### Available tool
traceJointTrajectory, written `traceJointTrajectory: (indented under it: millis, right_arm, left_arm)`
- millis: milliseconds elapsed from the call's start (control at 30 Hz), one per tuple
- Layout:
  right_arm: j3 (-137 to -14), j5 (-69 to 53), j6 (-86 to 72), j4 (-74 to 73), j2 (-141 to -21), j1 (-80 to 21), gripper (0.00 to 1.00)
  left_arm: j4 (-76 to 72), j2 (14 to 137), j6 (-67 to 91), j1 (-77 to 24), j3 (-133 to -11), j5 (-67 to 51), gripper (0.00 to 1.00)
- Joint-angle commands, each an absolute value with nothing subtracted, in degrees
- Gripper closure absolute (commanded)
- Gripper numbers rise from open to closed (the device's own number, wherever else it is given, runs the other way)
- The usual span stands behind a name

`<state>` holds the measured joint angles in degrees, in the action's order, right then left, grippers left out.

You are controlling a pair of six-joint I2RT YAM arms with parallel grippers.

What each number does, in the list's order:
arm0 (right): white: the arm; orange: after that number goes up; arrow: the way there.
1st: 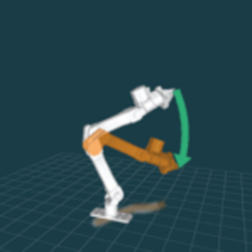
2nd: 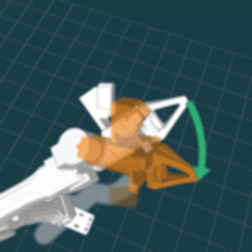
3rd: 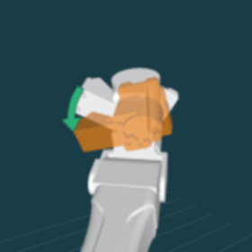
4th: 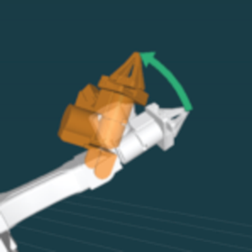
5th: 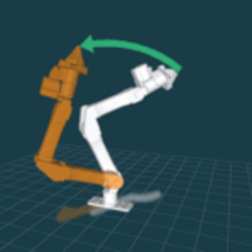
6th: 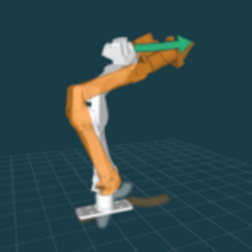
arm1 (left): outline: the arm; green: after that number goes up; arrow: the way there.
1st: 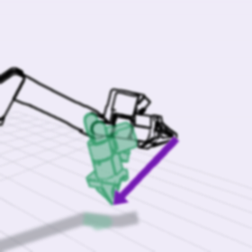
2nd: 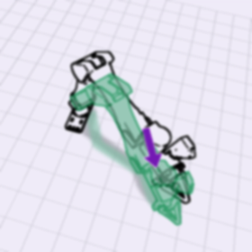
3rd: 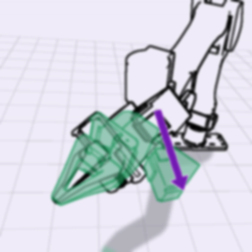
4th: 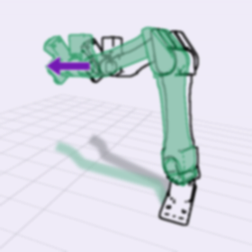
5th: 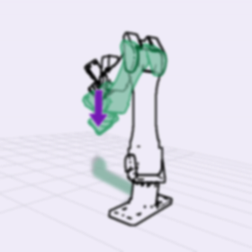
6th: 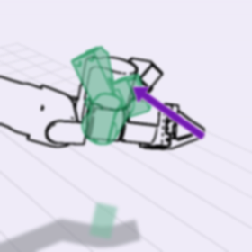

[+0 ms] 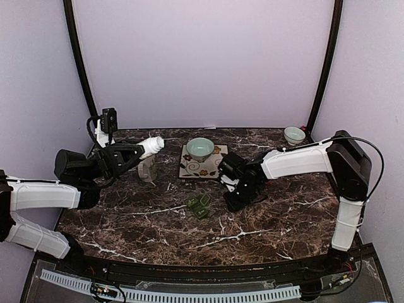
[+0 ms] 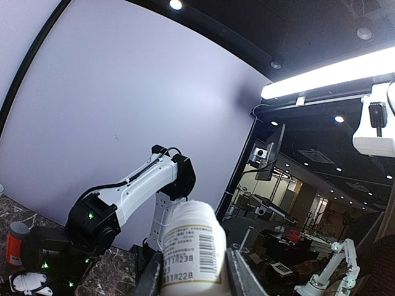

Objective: Sort the pills into containers
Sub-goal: Pick up the lid of the pill bottle from the center of the board.

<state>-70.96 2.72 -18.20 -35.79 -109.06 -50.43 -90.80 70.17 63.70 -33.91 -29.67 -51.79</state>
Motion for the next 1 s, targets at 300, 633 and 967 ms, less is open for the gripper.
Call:
traceJointTrajectory:
  millis: [300,633,967]
  right_arm:
    - [-72.72,1.85,-19.33,-36.36,-100.85,-49.97,0.72]
    - [-84.53,-4.36,-17.8,-37.51,-87.07,-54.58,0.72]
    - [-97.26,-11.27,-18.29,-35.67,-86.72,-58.67,0.71]
  left_arm:
    - [-93.38,70.44,63.95,-33.31,-28.53,-52.75,1.0]
    - [-91.61,73.36,64.42,-33.3,-29.61,-54.58,1.0]
    - [-91.17,75.2,65.18,-33.3,-30.71,-56.51,1.0]
